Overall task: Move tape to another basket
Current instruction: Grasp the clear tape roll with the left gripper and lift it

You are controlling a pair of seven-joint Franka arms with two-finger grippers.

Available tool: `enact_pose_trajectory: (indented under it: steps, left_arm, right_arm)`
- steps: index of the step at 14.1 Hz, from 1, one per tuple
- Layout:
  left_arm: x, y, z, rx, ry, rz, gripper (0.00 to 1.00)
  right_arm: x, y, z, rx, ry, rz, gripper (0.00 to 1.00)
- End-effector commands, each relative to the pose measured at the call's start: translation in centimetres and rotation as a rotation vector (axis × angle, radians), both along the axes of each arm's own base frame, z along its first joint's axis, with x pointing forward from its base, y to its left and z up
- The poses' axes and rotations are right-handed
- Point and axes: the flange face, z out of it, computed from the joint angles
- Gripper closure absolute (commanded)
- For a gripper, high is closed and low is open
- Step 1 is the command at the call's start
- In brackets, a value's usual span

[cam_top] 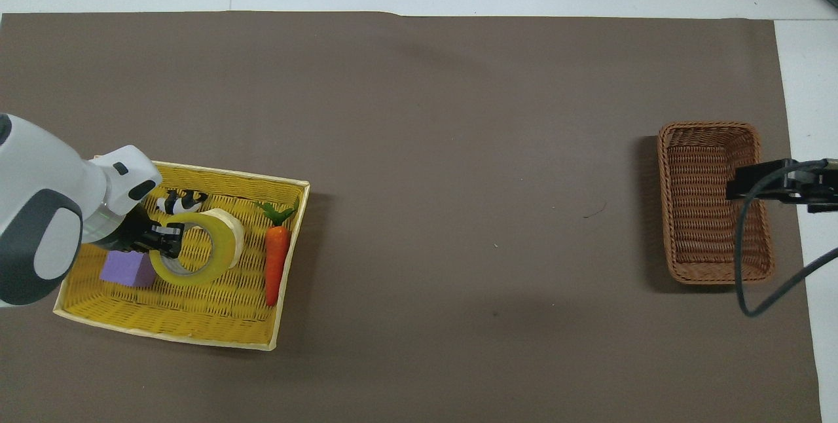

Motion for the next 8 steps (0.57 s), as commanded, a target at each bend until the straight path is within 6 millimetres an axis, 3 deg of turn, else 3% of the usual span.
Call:
enact_pose_trajectory:
  steps: [1,5,8]
  left_arm:
    - [2.4,1.4,3.6,-0.011,0.026,0.037,1.0]
    - [3.8,2.4,8.9,-0.013,-0.047,0.052,1.0]
    - [3.9,4.5,10.6,-0.015,0.042,0.078,1.0]
  right_arm:
    - [-0.2,-0.2,0.0,0.014,0.008,-0.01,0.0]
    - [-0.2,-0.2,0.0,0.015,0.008,-0.01,0.0]
    - [-0.2,-0.2,0.0,0.014,0.008,-0.01,0.0]
